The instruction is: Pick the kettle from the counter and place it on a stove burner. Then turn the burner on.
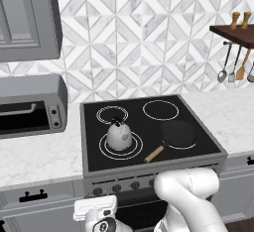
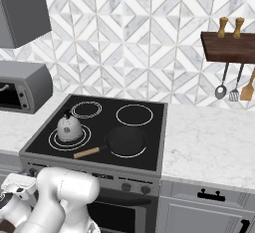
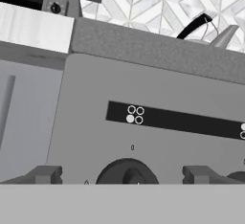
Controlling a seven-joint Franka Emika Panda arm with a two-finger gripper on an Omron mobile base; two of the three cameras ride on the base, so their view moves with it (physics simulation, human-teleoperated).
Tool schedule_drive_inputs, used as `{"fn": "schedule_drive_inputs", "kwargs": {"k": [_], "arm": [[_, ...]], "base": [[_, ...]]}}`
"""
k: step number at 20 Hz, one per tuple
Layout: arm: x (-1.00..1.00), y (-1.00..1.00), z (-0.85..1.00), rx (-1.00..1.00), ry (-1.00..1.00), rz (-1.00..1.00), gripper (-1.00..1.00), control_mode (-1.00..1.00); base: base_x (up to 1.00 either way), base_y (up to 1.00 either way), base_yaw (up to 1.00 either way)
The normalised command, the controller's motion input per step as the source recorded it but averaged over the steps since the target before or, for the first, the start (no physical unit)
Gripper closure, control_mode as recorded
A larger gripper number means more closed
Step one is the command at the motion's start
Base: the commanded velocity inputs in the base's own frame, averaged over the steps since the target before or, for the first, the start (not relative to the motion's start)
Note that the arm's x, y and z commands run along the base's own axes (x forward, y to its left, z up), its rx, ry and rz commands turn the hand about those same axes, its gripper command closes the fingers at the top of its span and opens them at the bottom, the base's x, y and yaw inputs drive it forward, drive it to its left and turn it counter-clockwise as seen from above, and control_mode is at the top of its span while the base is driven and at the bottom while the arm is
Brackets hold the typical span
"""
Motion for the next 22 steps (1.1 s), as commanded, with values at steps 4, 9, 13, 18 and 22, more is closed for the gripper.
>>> {"fn": "schedule_drive_inputs", "kwargs": {"k": [4,9,13,18,22], "arm": [[0.01,-0.02,-0.03,0.00,0.00,0.00,-1.00,-1.00],[0.07,0.00,0.00,0.00,0.00,0.00,1.00,-1.00],[0.08,0.00,0.00,0.00,0.00,0.00,1.00,-1.00],[0.01,0.00,0.00,0.00,0.00,0.02,1.00,-1.00],[0.00,0.00,0.00,0.00,0.00,0.01,1.00,-1.00]], "base": [[0.00,0.00,0.00],[0.00,0.00,0.00],[0.00,0.00,0.00],[0.00,0.00,0.00],[0.00,0.00,0.00]]}}
